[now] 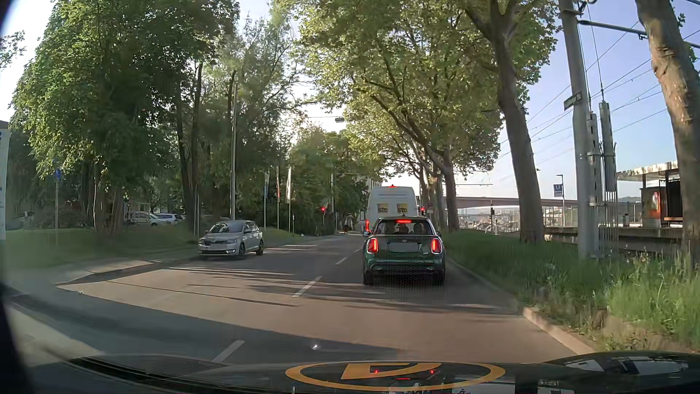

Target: Follow the waypoints while adhering to traffic rules and regulations

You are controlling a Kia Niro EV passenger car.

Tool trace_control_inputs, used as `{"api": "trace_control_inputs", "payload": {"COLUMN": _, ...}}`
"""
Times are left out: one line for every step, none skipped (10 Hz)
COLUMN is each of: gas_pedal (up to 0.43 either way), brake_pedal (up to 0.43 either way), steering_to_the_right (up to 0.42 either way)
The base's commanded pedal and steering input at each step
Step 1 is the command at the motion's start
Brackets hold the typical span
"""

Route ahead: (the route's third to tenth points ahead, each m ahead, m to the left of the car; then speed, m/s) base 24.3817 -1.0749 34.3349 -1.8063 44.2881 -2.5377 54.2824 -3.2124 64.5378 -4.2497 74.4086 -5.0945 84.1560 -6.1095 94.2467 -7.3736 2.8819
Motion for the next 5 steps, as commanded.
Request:
{"api": "trace_control_inputs", "payload": {"gas_pedal": 0.0, "brake_pedal": 0.0, "steering_to_the_right": 0.008}}
{"api": "trace_control_inputs", "payload": {"gas_pedal": 0.0, "brake_pedal": 0.0, "steering_to_the_right": 0.008}}
{"api": "trace_control_inputs", "payload": {"gas_pedal": 0.0, "brake_pedal": 0.0, "steering_to_the_right": 0.008}}
{"api": "trace_control_inputs", "payload": {"gas_pedal": 0.0, "brake_pedal": 0.0, "steering_to_the_right": 0.008}}
{"api": "trace_control_inputs", "payload": {"gas_pedal": 0.0, "brake_pedal": 0.0, "steering_to_the_right": 0.008}}
